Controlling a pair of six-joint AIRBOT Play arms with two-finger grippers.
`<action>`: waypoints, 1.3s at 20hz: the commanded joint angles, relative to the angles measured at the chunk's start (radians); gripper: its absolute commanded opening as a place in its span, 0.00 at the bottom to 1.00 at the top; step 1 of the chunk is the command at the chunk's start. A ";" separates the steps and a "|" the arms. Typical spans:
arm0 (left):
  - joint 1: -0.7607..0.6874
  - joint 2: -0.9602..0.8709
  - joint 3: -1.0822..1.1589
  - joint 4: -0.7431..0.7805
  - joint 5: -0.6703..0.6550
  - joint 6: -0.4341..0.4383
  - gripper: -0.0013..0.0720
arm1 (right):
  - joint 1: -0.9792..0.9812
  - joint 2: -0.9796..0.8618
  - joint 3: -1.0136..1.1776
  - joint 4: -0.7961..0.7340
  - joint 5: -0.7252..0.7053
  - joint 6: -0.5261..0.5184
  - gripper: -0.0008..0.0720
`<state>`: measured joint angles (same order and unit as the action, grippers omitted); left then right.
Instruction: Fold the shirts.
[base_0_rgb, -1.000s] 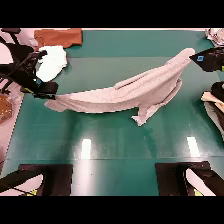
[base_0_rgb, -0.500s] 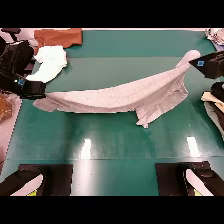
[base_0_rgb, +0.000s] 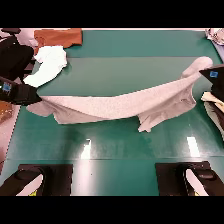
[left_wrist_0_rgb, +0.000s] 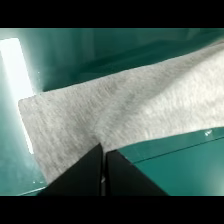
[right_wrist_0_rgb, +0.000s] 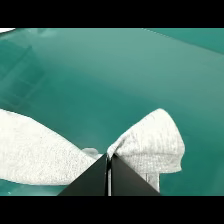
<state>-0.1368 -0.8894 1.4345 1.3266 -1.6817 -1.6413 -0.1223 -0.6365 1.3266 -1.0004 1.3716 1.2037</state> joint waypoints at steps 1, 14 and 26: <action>0.000 0.024 0.001 -0.071 -0.064 -0.008 0.05 | 0.000 0.053 0.001 -0.021 0.068 0.031 0.03; 0.000 0.072 0.023 -0.164 -0.051 -0.026 0.05 | 0.000 0.081 0.001 -0.025 0.217 0.195 0.03; 0.000 -0.166 -0.053 -0.008 0.209 0.053 0.05 | 0.019 -0.346 0.001 -0.026 0.042 0.172 0.03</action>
<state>-0.1368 -1.0180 1.3838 1.3045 -1.5082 -1.6073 -0.1154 -0.9199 1.3270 -1.0237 1.4250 1.3949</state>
